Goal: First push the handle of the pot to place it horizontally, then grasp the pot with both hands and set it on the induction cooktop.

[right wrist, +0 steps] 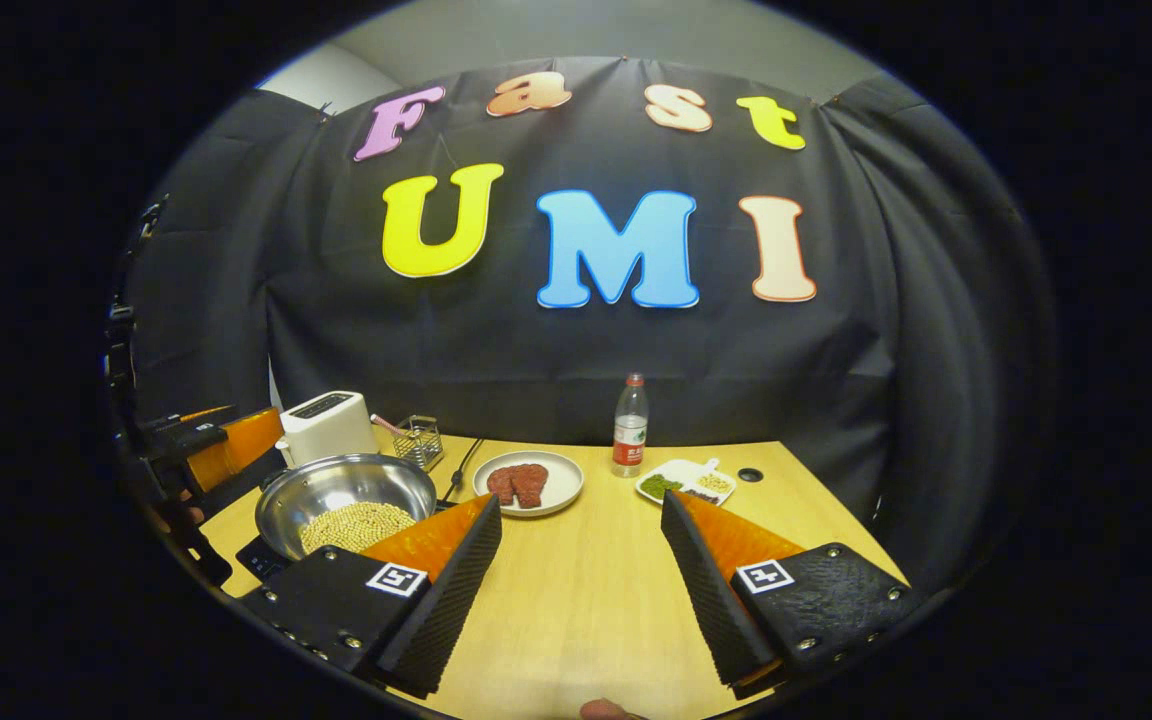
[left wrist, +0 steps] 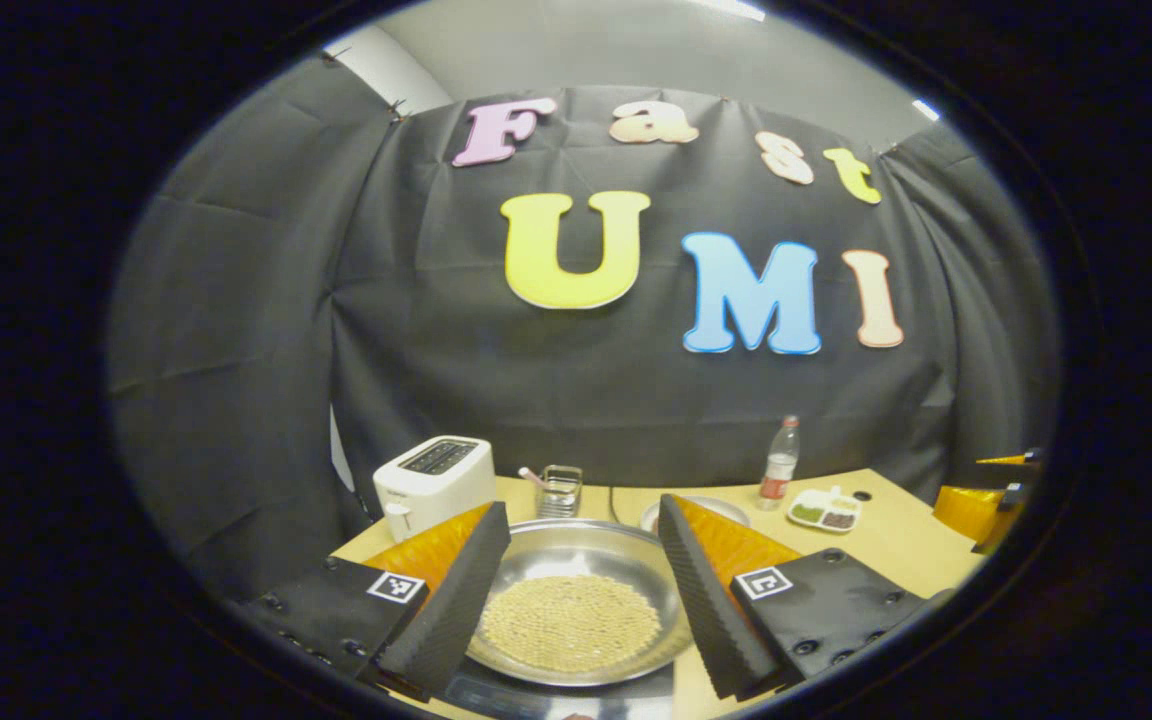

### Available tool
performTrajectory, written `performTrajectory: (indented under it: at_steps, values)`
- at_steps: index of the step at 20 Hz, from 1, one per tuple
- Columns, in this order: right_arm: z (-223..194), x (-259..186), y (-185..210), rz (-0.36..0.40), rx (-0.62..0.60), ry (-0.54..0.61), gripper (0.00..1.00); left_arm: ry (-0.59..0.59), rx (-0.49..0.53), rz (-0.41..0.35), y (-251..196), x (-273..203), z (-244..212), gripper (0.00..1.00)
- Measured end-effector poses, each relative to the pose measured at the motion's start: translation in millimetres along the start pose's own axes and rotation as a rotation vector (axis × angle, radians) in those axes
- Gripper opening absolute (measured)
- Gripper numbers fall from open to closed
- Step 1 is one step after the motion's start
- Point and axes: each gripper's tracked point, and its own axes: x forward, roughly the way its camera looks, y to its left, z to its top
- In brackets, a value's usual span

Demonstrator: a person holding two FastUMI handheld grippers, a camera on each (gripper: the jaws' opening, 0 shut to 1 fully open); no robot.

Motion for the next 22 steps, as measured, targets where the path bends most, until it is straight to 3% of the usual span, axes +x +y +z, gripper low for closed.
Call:
performTrajectory:
  at_steps: [5, 11, 12, 18, 19, 21, 22]
  values:
    - [6, -79, -61, -0.025, 0.025, -0.052, 0.97, -0.073, 0.046, -0.021, -80, -81, 29, 0.94]
    - [20, -143, -93, -0.042, 0.012, -0.124, 0.96, -0.121, 0.069, -0.047, -133, -160, 51, 1.0]
    - [22, -150, -94, -0.046, 0.023, -0.134, 0.97, -0.127, 0.072, -0.059, -140, -169, 55, 0.97]
    - [41, -167, -102, -0.099, 0.056, -0.229, 0.96, -0.188, 0.13, -0.098, -150, -199, 83, 0.96]
    - [44, -168, -103, -0.107, 0.058, -0.235, 0.97, -0.196, 0.132, -0.095, -147, -201, 86, 0.99]
    - [52, -172, -104, -0.117, 0.065, -0.257, 0.96, -0.211, 0.142, -0.095, -142, -206, 93, 0.92]
    - [53, -175, -104, -0.121, 0.069, -0.263, 0.97, -0.216, 0.146, -0.094, -139, -208, 98, 0.96]
